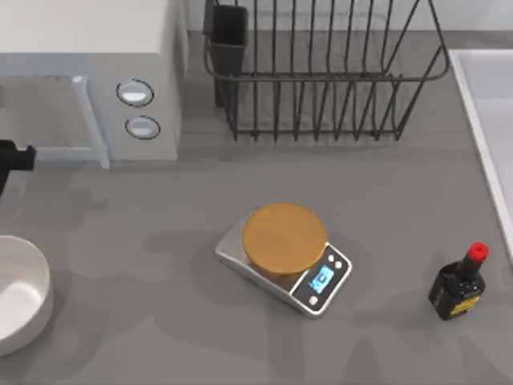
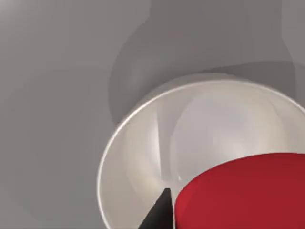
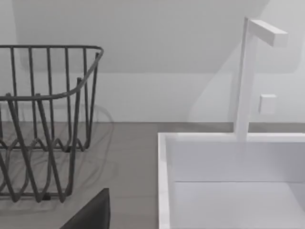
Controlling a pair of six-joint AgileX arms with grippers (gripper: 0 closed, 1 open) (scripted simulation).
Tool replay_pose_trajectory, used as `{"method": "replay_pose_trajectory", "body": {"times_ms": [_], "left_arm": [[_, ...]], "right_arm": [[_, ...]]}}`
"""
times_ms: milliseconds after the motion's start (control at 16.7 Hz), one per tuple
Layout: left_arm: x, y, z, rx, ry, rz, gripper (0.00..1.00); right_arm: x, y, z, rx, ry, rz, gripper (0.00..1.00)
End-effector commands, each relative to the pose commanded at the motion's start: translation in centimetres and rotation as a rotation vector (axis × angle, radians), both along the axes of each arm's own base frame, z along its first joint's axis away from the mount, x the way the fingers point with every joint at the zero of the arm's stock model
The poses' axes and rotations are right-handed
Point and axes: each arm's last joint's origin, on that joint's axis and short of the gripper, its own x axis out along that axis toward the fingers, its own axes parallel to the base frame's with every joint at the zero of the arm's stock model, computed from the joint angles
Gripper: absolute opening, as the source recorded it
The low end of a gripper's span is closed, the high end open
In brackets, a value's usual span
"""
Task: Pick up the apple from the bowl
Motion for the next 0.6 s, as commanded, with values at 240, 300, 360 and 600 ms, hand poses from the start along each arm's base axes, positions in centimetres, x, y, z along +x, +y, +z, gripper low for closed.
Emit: {"method": "replay_pose_trajectory", "body": {"times_ms": [240, 300, 360, 600], "left_arm": [[-1.6, 0.0, 7.7, 0.000, -0.003, 0.000, 0.00], [-2.2, 0.0, 9.2, 0.000, -0.010, 0.001, 0.00], [-2.7, -0.1, 10.4, 0.000, -0.017, 0.001, 0.00], [-3.8, -0.1, 12.3, 0.000, -0.032, 0.001, 0.00]], "right_arm": [[0.0, 0.0, 0.0, 0.000, 0.000, 0.000, 1.00], [0.0, 0.0, 0.0, 0.000, 0.000, 0.000, 1.00], [0.0, 0.0, 0.0, 0.000, 0.000, 0.000, 1.00], [0.0, 0.0, 0.0, 0.000, 0.000, 0.000, 1.00]]}}
